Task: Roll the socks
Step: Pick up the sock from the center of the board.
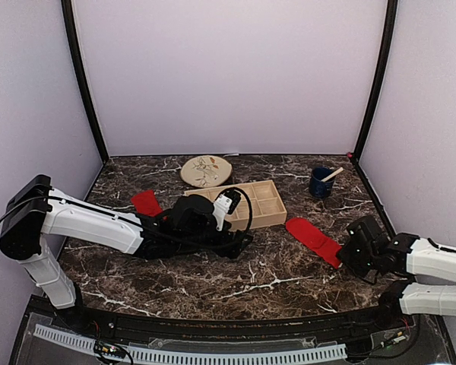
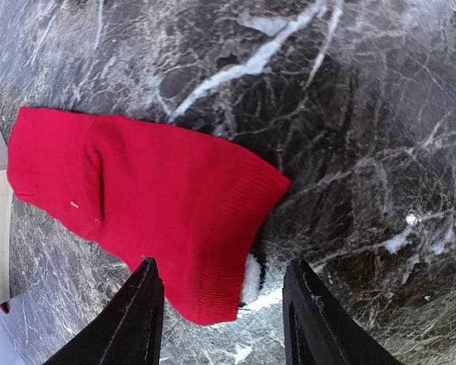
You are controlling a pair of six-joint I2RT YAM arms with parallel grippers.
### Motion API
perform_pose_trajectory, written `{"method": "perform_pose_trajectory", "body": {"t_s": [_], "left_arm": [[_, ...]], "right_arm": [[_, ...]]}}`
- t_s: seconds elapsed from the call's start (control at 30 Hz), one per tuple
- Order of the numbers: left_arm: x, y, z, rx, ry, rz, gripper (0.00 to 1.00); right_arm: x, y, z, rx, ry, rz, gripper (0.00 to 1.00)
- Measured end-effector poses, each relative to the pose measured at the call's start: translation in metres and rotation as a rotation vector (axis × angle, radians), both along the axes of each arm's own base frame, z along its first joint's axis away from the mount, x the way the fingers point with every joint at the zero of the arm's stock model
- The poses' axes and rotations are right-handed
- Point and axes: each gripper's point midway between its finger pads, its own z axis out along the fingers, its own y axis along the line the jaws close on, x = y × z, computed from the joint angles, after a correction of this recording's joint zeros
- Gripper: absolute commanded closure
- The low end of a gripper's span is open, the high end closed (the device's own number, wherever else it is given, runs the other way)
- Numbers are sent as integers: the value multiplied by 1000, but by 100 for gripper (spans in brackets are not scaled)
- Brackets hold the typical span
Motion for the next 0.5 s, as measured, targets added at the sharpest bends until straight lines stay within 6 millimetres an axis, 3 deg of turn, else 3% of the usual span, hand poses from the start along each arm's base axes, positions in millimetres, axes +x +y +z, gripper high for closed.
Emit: {"method": "perform_pose_trajectory", "body": {"t_s": [0.37,0.5], "left_arm": [[0,1,7,-11,-17,-3,17],[0,2,10,-11,-29,-3,17]], "right_arm": [[2,-3,-9,-15,40,-67,51],[11,0,-10,-31,48,-80,58]]}}
